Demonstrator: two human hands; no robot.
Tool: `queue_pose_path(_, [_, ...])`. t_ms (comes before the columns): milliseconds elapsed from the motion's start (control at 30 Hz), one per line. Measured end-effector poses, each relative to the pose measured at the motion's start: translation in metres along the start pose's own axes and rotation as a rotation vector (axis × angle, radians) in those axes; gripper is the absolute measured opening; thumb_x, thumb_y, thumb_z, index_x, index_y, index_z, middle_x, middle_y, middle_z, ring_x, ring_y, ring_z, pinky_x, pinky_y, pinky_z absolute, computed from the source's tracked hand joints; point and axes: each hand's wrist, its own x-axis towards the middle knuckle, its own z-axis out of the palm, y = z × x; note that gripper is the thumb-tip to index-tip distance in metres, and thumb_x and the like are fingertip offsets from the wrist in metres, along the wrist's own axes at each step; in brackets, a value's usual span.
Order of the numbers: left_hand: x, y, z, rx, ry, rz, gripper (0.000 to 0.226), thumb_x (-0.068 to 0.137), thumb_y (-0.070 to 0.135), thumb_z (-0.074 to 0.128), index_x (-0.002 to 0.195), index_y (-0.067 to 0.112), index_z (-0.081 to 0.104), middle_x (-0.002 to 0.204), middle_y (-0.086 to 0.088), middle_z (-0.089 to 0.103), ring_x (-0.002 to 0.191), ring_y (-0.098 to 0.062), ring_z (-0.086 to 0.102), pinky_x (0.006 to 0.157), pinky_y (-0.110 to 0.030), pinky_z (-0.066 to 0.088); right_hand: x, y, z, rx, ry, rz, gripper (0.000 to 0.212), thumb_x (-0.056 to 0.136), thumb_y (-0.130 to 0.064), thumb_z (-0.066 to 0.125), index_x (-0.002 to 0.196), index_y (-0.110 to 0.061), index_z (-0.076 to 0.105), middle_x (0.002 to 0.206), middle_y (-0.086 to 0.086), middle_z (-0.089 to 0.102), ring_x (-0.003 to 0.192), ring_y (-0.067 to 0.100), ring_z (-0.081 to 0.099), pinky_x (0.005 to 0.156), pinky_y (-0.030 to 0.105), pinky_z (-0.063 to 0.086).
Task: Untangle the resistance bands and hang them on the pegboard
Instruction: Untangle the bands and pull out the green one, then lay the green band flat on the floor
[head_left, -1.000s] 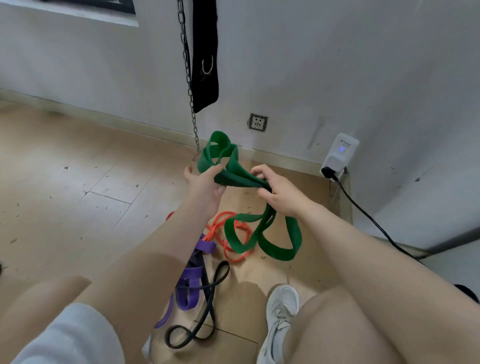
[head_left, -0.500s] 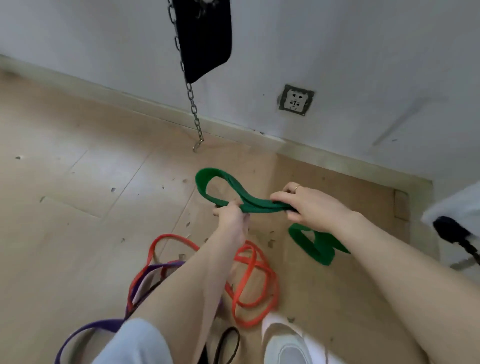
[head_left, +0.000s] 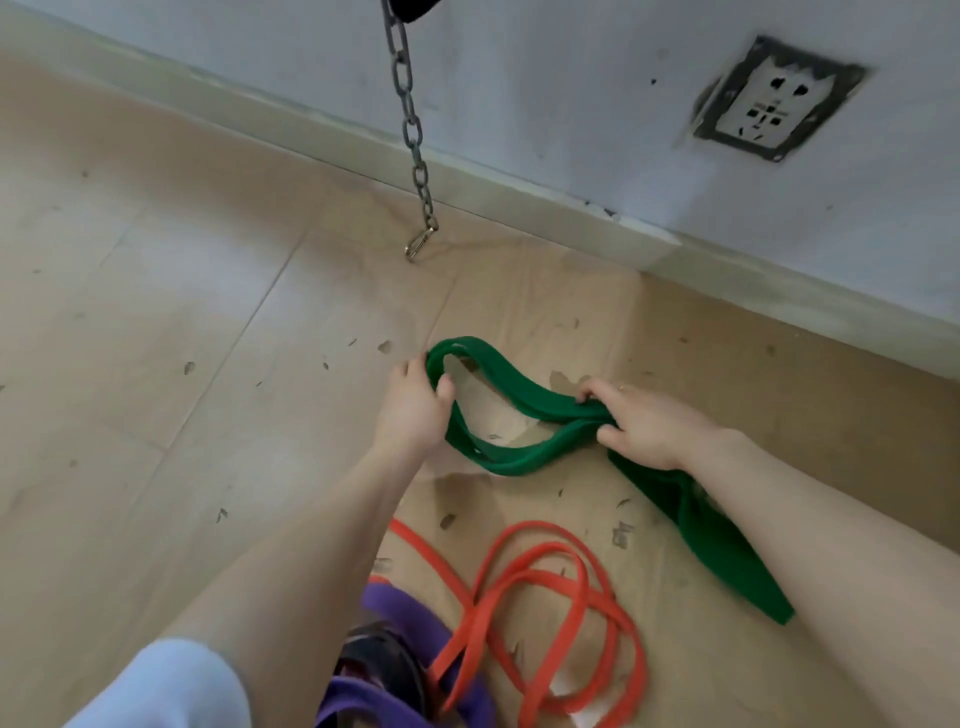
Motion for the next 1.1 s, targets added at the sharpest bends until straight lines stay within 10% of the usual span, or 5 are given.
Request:
queue_pose_path(267, [-0.006,0.025,0.015,-0.025,0.12,0.071,0.026,0.098,0.023,0.04,0.121,0.011,0.041,0.102,-0.009,0.061,0.083,-0.026,0.059,0.066,-0.034,0.047,0.005,-0.001,0.007,-0.416,0.158,0.234,0.04,0.093,-0.03,0.04,0.131,-0.019,0.04,0.138,0.01,0.041,0.127,0.03,0.036,0.11,0.044,0.023])
queue_pose_path(467, [-0.002,0.03,0.008,-0.195,0.092,0.019,0.02,0.096,0.023,0.045,0.111,0.016,0.056,0.113,0.002,0.055,0.099,-0.02,0.054,0.082,-0.033,0.046,0.008,-0.025,-0.003,-0.244,0.173,0.189,0.076,0.085,-0.035,0.047,0.149,-0.021,0.01,0.152,0.009,0.028,0.137,0.03,0.027,0.115,0.046,0.018])
queue_pose_path(767, [-0.001,0.025,0.03,-0.229,0.017,-0.104,0.027,0.093,0.027,0.054,0.116,0.021,0.066,0.15,-0.002,0.031,0.137,-0.026,0.029,0.112,-0.046,0.029,0.033,-0.051,-0.004,-0.091,0.366,0.113,0.055,0.097,-0.018,0.04,0.147,-0.024,0.016,0.146,0.015,0.036,0.126,0.034,0.043,0.103,0.043,0.034])
queue_pose_path(933, [0.014,0.016,0.018,-0.001,0.142,-0.01,0.032,0.098,0.016,0.038,0.121,0.013,0.06,0.114,-0.006,0.06,0.095,-0.023,0.055,0.075,-0.029,0.042,0.031,-0.05,0.0,-0.118,0.303,0.039,0.053,0.097,-0.018,0.042,0.145,-0.026,0.021,0.149,0.015,0.028,0.13,0.034,0.035,0.106,0.043,0.03])
queue_pose_path(1100, [0.016,0.007,-0.004,0.086,0.268,0.055,0.026,0.096,0.019,0.042,0.102,0.01,0.065,0.088,0.006,0.049,0.077,-0.018,0.049,0.069,-0.03,0.043,0.022,-0.053,0.014,-0.025,0.296,-0.004,0.058,0.097,-0.039,0.041,0.147,-0.02,0.02,0.149,0.009,0.031,0.134,0.027,0.03,0.11,0.04,0.028])
